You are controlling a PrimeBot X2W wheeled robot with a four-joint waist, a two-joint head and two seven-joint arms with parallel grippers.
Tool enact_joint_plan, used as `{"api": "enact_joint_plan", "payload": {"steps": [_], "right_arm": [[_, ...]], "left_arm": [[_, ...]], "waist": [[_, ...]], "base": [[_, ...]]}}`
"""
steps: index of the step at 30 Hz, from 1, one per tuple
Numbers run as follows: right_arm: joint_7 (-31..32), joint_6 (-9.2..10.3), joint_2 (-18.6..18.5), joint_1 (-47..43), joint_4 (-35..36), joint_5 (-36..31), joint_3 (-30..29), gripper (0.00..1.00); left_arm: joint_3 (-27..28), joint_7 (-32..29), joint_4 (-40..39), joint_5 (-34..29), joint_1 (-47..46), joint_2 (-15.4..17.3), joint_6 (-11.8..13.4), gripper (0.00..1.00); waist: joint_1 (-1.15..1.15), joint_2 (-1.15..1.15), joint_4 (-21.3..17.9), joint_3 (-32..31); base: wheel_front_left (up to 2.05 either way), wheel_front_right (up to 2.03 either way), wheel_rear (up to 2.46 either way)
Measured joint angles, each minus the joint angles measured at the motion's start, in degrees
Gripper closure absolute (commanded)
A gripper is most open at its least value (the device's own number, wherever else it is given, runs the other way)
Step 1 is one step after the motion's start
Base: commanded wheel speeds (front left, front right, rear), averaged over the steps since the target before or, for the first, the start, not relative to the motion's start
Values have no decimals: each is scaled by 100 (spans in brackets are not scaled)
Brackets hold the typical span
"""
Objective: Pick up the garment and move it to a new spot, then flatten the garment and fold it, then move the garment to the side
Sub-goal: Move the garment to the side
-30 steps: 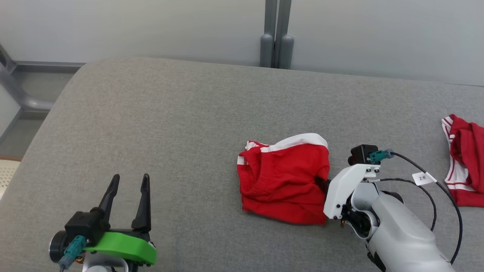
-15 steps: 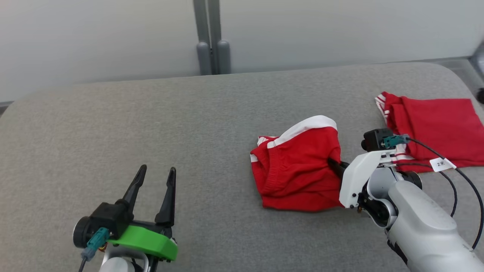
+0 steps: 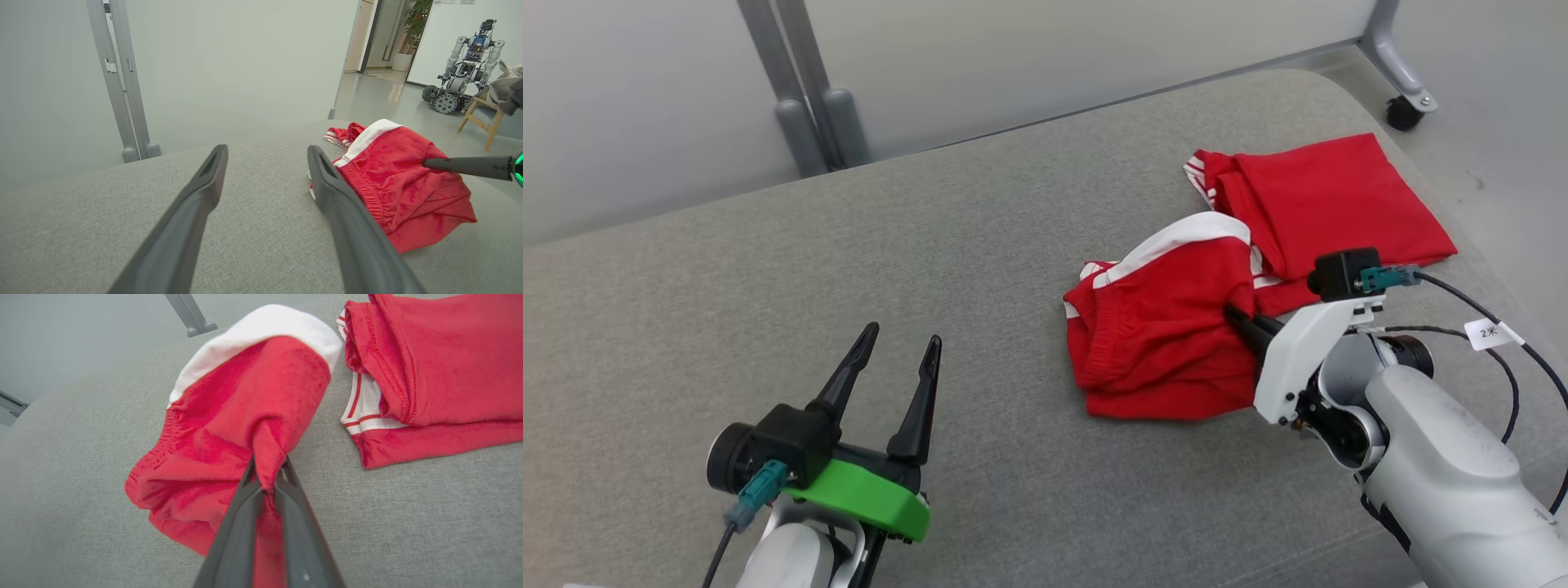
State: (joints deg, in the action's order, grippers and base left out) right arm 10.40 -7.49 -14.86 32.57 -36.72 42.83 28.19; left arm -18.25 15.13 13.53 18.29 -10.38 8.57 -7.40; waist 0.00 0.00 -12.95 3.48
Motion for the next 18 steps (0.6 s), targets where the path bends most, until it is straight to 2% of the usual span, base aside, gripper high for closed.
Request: {"api": "enact_joint_plan", "payload": {"steps": [8, 18], "right_arm": [[-160, 0, -252, 488, 210, 37, 380, 100], [-119, -1, -813, 1818, 25, 358, 1054, 100]], "left_arm": [[-221, -16, 21, 1, -303, 151, 0, 0], [-485, -93, 23, 34, -793, 389, 0, 0]], "waist": [[0, 0, -272, 396], [0, 0, -97, 1185]], "base": [[0, 0, 0], [0, 0, 0]]}}
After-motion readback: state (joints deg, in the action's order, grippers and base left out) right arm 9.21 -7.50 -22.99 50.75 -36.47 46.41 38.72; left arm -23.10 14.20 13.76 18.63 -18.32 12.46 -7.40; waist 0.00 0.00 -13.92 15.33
